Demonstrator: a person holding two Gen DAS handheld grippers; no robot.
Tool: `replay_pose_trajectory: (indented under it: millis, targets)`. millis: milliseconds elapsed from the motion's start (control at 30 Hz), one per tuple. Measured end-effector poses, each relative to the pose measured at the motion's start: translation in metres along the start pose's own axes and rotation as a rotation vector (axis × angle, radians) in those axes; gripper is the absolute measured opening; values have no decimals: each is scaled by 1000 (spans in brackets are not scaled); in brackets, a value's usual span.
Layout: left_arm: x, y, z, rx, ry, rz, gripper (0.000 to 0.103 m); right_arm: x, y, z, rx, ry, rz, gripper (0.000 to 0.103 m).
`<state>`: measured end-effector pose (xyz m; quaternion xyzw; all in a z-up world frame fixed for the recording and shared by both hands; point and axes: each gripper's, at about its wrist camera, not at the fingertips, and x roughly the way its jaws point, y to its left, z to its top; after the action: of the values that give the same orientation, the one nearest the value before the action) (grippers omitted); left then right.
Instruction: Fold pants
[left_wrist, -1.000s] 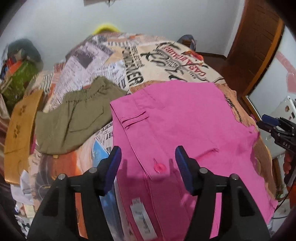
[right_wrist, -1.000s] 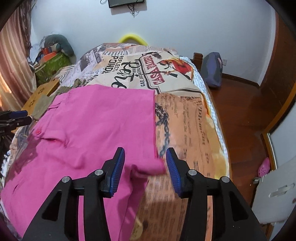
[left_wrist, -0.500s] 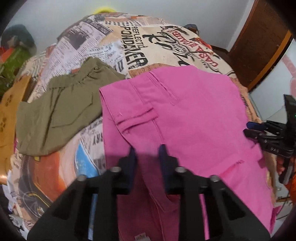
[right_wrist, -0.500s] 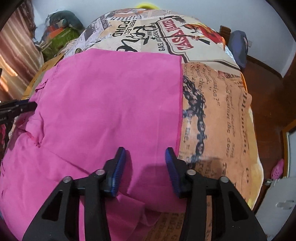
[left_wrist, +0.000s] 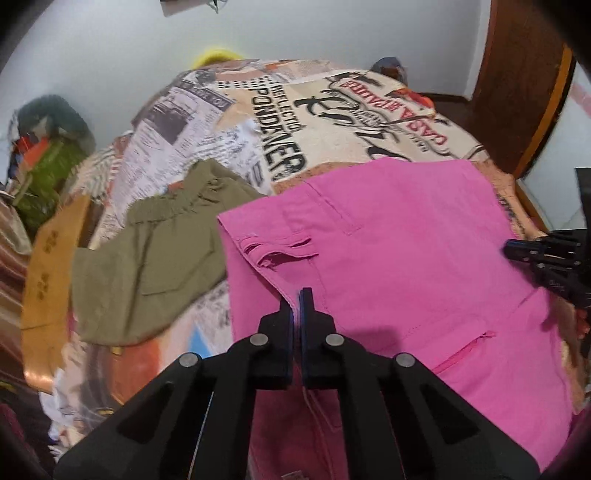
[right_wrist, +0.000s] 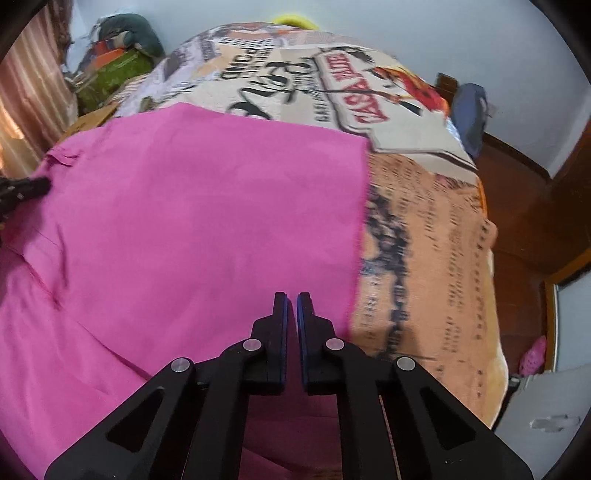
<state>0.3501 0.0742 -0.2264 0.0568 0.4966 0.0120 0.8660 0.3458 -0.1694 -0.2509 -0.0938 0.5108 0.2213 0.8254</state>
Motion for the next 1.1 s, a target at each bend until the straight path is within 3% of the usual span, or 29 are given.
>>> replay_pose_trajectory:
  millis: [167, 267, 300, 367, 533, 600, 700, 967, 1100]
  targets:
    - [22, 0, 3, -7, 39, 43, 3, -7, -4, 2, 3, 22, -8, 1]
    - [26, 2, -2, -23, 51, 13, 3, -20, -12, 2, 15, -1, -1, 15]
    - [24, 2, -3, -18, 55, 4, 3, -21, -15, 1, 17, 3, 14, 31]
    - [23, 0, -4, -9, 61, -5, 3, -22, -20, 2, 29, -9, 23, 53]
    - [24, 0, -5, -18, 65, -17, 3, -1, -13, 4, 7, 27, 30, 55]
    - [23, 0, -6, -17, 62, -17, 3, 3, -7, 4, -14, 20, 15, 45]
    - [23, -2, -7, -7, 57, -12, 3, 7, 3, 9, -58, 29, 21, 10]
    - [22, -3, -6, 7, 58, -20, 3, 9, 8, 15, -116, -7, -86, 5]
    - [28, -4, -7, 18, 62, 16, 12, 12, 5, 19, -146, 8, -116, 5]
